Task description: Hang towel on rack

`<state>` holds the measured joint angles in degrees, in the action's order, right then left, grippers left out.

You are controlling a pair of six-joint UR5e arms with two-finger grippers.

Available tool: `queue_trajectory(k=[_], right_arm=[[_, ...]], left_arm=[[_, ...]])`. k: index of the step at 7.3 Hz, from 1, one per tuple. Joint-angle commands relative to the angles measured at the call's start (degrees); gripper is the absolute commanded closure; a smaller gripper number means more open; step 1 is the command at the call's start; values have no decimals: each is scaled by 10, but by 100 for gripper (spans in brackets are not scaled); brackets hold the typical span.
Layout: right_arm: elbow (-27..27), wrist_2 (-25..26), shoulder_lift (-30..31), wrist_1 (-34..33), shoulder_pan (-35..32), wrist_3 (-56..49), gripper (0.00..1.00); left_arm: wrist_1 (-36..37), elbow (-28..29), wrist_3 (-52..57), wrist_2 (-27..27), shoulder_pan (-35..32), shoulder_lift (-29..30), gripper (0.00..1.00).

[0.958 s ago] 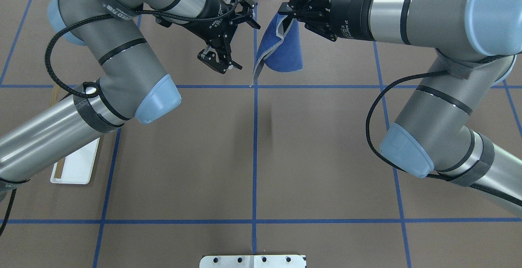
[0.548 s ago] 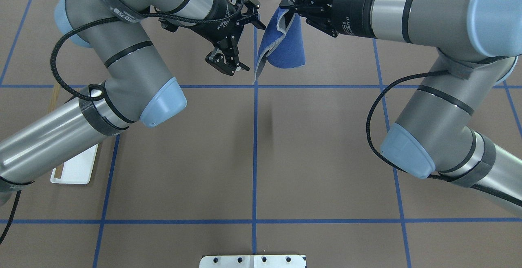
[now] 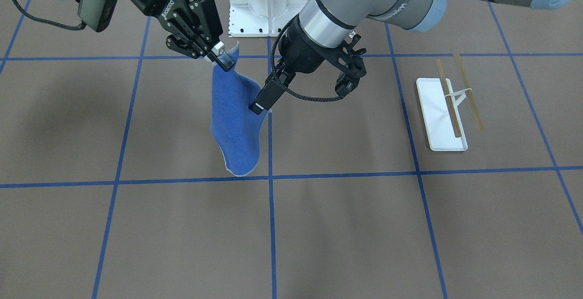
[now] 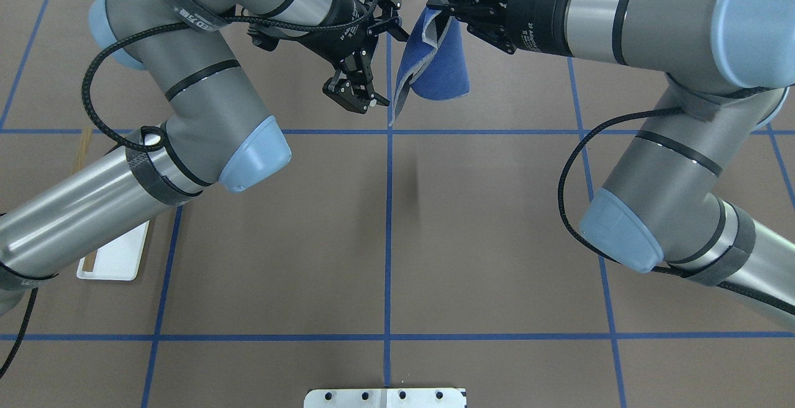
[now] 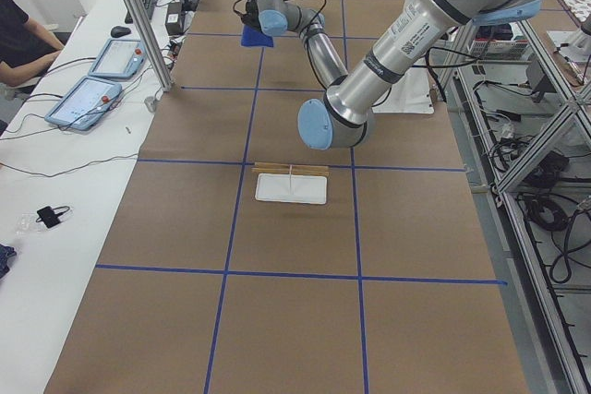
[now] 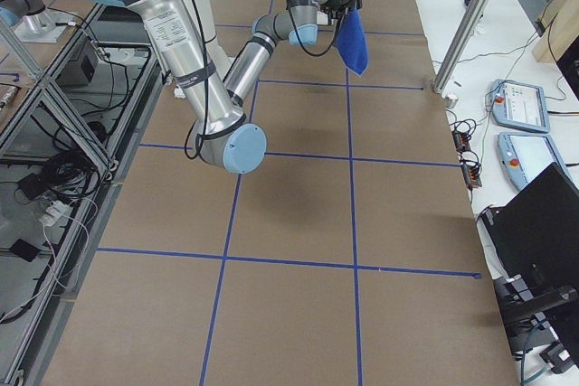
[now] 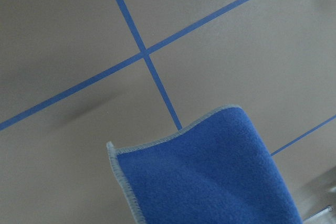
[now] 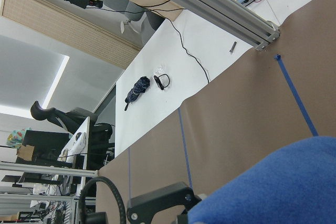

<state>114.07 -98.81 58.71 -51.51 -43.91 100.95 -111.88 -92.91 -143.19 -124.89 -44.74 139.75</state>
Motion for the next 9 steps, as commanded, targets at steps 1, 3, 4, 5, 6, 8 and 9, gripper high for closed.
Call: queue_trajectory(k=[1, 3, 4, 5, 6, 8, 9], right_arm=[[4, 13, 0, 0, 9, 0, 100], [10, 44, -1, 0, 31, 0, 100], [11, 56, -4, 0, 38, 0, 100], [11, 62, -4, -1, 40, 0, 100], [11, 62, -4, 0, 41, 0, 100], [12, 62, -4, 0, 41, 0, 100], [11, 62, -3, 0, 41, 0, 100]], left_arm=[[-1, 1, -16, 0, 0, 2, 3], [-7, 2, -18, 0, 1, 3, 3], [-8, 2, -27, 0, 3, 4, 3], [-12, 2, -35, 0, 5, 4, 3], [-12, 2, -36, 0, 5, 4, 3], [-14, 0, -59, 19, 6, 3, 62], [-15, -1, -58, 20, 6, 1, 87]])
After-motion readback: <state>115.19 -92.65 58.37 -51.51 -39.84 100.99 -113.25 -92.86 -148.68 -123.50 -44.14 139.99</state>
